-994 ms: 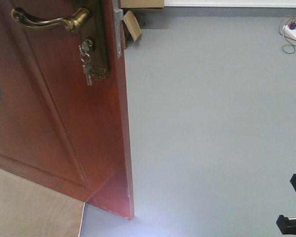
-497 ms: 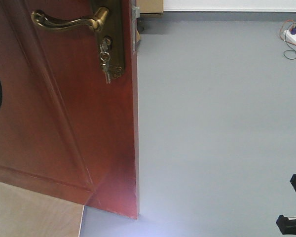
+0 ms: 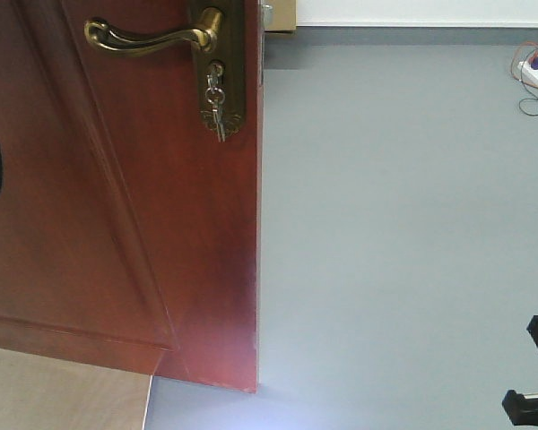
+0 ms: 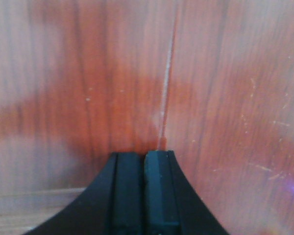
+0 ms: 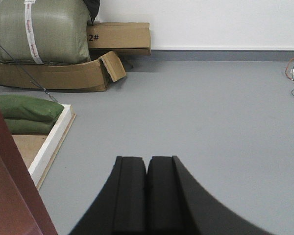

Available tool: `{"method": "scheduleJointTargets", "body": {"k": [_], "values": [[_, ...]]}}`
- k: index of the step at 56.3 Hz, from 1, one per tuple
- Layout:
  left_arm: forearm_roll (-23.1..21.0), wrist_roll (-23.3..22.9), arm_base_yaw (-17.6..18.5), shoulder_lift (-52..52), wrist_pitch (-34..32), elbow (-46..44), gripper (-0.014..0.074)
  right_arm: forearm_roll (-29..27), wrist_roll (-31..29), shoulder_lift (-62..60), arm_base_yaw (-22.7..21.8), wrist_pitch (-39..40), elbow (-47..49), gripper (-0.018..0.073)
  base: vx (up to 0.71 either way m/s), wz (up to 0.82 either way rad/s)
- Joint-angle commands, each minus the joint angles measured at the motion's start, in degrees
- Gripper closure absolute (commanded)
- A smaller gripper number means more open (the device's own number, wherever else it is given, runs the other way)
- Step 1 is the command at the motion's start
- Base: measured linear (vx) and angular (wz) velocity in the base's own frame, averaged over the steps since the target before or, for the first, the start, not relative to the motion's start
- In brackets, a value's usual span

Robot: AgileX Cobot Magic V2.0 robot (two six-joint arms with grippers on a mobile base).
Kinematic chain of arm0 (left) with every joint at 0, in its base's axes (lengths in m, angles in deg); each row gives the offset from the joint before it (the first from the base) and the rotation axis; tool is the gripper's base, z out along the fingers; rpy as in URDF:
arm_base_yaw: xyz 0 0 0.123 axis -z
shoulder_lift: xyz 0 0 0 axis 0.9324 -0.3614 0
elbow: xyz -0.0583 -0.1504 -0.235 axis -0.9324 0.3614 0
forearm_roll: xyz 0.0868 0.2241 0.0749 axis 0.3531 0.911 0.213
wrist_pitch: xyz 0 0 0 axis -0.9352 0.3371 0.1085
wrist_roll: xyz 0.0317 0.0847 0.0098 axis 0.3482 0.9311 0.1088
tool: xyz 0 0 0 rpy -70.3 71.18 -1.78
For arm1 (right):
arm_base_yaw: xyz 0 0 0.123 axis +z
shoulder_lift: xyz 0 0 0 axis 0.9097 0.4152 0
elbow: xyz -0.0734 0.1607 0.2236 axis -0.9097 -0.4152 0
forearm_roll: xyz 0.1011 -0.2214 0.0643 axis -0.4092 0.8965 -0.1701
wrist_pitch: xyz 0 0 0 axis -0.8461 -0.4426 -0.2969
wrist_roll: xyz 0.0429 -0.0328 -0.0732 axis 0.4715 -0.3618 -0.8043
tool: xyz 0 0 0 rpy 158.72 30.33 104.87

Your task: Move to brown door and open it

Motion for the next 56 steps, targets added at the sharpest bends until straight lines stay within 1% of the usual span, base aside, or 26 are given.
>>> {"method": "scheduleJointTargets", "body": {"k": [1,56], "values": [[-1.3,-0.5,0.4,1.5,-2.8,-1.4,0.0460,0.2,-0.4,-0.3,0.1,4.5,-0.2,0.0559,0.08,-0.02],[-1.3,-0.5,0.4,1.5,-2.8,-1.4,0.0460,0.2,-0.4,-0.3,0.1,4.5,-0.2,0.0559,0.06,-0.02]]}}
